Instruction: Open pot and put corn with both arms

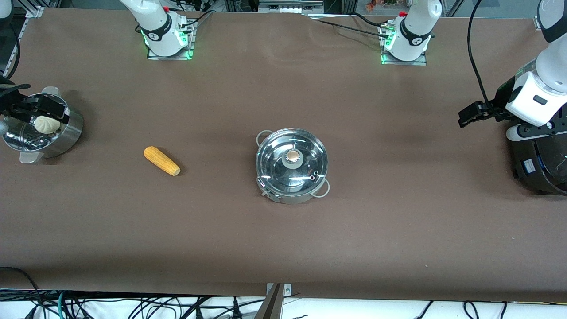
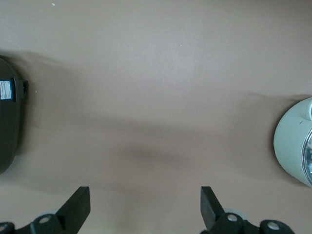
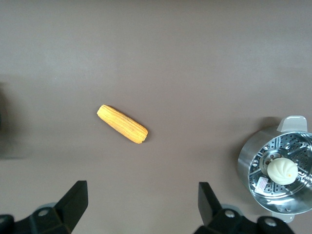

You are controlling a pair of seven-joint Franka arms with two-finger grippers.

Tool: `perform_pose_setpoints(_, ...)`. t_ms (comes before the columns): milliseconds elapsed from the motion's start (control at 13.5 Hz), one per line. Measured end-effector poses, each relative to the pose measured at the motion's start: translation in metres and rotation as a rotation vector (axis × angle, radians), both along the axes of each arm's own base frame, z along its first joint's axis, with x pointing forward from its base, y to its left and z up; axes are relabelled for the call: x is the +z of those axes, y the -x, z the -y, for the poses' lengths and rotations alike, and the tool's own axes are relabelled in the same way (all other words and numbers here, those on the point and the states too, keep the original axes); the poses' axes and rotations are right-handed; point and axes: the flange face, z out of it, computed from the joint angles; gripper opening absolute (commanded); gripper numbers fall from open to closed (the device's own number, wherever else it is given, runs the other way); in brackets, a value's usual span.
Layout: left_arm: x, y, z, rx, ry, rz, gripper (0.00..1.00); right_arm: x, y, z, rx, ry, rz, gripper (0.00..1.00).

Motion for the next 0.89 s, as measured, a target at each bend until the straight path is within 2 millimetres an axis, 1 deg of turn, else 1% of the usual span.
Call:
perform_pose_setpoints(593, 0.0, 0.0, 0.0, -0.013, 0.001, -0.004, 1.0, -0.002, 0.002, 0.0, 0.01, -0.002, -0.021, 1.0)
perform_pose_setpoints(667, 0.0, 0.0, -0.004, -0.03, 0.002, -0.004, 1.0, -0.002, 0.002, 0.0, 0.01, -0.002, -0.022, 1.0)
perform_pose_setpoints(889, 0.0, -0.001, -0.034, -0.034, 0.007, -0.004, 1.0, -0.002, 0.002, 0.0, 0.011, -0.002, -0.023, 1.0)
